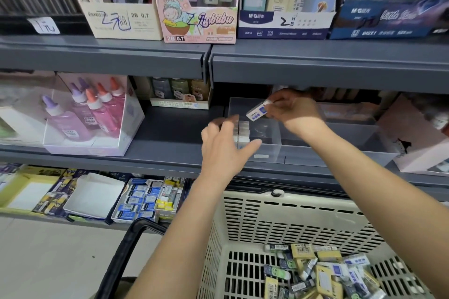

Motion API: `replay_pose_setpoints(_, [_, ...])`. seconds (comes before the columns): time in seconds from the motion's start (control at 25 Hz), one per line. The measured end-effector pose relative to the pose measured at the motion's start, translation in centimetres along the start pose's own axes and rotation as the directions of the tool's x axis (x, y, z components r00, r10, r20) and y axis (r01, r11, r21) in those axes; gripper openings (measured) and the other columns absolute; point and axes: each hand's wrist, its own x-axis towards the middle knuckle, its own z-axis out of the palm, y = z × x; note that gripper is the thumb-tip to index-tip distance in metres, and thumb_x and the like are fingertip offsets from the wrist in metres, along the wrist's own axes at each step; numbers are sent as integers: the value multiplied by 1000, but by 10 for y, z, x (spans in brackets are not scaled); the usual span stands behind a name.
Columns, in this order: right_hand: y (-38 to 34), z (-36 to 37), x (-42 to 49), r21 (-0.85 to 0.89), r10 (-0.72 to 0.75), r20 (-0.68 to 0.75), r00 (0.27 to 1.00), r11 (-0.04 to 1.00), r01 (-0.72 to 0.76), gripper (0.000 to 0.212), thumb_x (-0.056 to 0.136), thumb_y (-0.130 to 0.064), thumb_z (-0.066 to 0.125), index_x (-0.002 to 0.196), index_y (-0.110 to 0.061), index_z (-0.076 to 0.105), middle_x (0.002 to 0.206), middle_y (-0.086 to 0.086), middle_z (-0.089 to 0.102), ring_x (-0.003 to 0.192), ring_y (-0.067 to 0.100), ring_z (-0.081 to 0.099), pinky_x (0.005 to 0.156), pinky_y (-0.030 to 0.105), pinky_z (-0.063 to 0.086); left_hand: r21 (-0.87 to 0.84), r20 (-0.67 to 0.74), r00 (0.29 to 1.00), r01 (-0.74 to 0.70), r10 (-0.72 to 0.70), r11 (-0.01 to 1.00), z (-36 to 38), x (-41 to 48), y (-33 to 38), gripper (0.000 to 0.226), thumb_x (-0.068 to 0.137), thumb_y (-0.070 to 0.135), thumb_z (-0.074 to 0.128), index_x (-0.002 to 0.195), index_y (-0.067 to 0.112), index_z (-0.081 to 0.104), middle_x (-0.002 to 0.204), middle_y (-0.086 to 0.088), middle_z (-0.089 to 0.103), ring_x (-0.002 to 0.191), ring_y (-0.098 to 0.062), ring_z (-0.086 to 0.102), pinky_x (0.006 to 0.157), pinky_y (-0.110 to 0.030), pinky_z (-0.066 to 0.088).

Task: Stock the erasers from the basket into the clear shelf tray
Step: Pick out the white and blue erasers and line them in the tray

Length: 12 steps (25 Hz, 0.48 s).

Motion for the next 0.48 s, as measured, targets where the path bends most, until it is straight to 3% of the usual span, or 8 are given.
replay_pose_setpoints(0.08, [7, 5, 4, -45, -7, 1, 1000, 999, 7, 29, 81, -10, 64, 65, -32, 54, 81, 9, 68, 88, 31, 67, 89, 46, 50, 175, 96, 995, -44, 28, 984, 1, 12, 1, 78, 71, 64, 64, 137, 34, 37, 139, -7, 31, 127, -29, 25, 101, -38, 32])
replay_pose_setpoints(0.2, [11, 7, 11, -115, -23, 13, 1000, 993, 24, 24, 81, -15, 65, 67, -32, 53, 79, -1, 66, 90, 25, 67, 90, 43, 50, 288, 100, 992, -102, 76, 952, 5, 17, -9, 73, 70, 67, 62, 135, 40, 41, 140, -8, 33, 126, -31, 26, 100, -39, 34])
replay_pose_setpoints(0.32, [9, 9, 13, -201, -65, 28, 997, 977, 70, 18, 81, -18, 65, 77, -32, 55, 76, -9, 61, 85, 16, 64, 82, 28, 49, 259, 52, 995, -94, 84, 961, 10, 16, -15, 68, 73, 63, 61, 133, 38, 42, 139, -8, 35, 127, -30, 26, 99, -39, 34])
replay_pose_setpoints(0.48, [0, 19, 10, -322, -93, 206, 974, 934, 157, 10, 86, -19, 60, 85, -29, 61, 81, -8, 66, 73, 6, 60, 63, 14, 41, 82, 47, 998, -48, 45, 995, 17, 10, -16, 66, 75, 54, 66, 133, 30, 43, 136, -8, 37, 125, -28, 30, 97, -35, 35])
